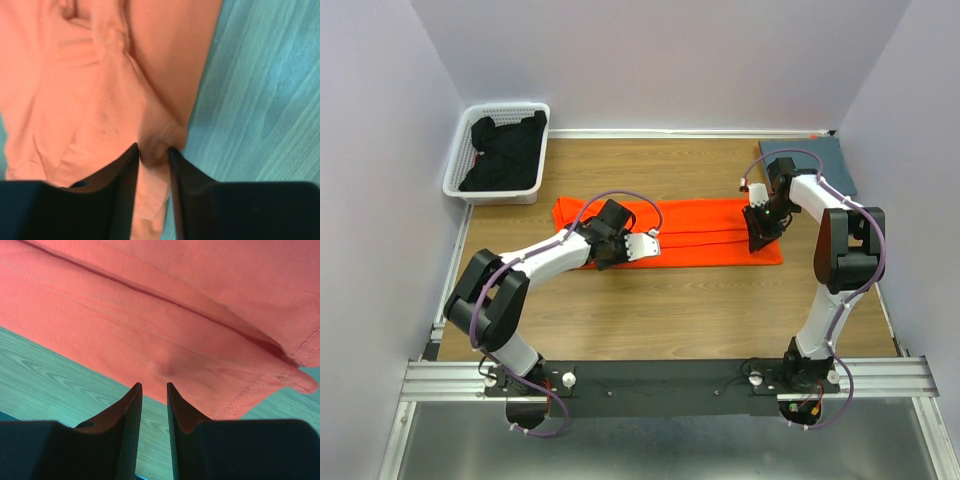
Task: Fold and stack the t-shirts
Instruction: Fold the tshirt
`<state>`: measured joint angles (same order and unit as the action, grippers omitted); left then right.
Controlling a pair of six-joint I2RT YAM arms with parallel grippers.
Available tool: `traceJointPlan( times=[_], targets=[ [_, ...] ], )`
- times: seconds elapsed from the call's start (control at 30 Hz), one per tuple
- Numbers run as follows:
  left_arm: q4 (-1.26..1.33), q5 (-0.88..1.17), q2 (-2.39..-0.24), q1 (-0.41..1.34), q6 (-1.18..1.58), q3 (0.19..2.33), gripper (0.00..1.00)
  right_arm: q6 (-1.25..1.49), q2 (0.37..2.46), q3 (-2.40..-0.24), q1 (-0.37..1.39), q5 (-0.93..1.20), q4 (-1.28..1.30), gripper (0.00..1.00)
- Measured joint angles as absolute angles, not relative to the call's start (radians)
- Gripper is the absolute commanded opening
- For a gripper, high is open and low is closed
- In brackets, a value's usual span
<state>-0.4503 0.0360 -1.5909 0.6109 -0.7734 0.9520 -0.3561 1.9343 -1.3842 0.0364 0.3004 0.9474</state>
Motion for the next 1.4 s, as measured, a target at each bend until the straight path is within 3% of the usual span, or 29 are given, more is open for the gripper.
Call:
traceJointPlan(
  times=[0.23,0.47,0.83,1.0,1.1,1.4],
  targets=[
    [-0.459,0.037,-1.59,0.602,-0.775,0.996,0.25,-0.356,1.934,-1.385,0.036,0.3,0.947,0.33],
    [-0.472,0.036,-1.601,0.565,-0.789,1.055,0.06,-0.356,1.935,-1.384,0.036,0.3,0.947,0.31],
    [-0.477,0.03,-1.774,0.459,-0.832,1.28,0.05,-0.36,1.934,-1.385,0.036,0.3,0.944,0.24],
    [-0.494,0.03,-1.841,0.424,-0.842,1.367,0.17,-0.367,1.934,-1.385,0.036,0.28,0.942,0.23],
    [-0.506,0.034,-1.872,0.416,-0.846,1.409,0.45,-0.367,1.935,-1.388,0.036,0.267,0.94,0.23],
    [-0.554,0.101,-1.903,0.405,-0.823,1.453,0.49,-0.366,1.959,-1.449,0.036,0.223,0.927,0.23]
  ],
)
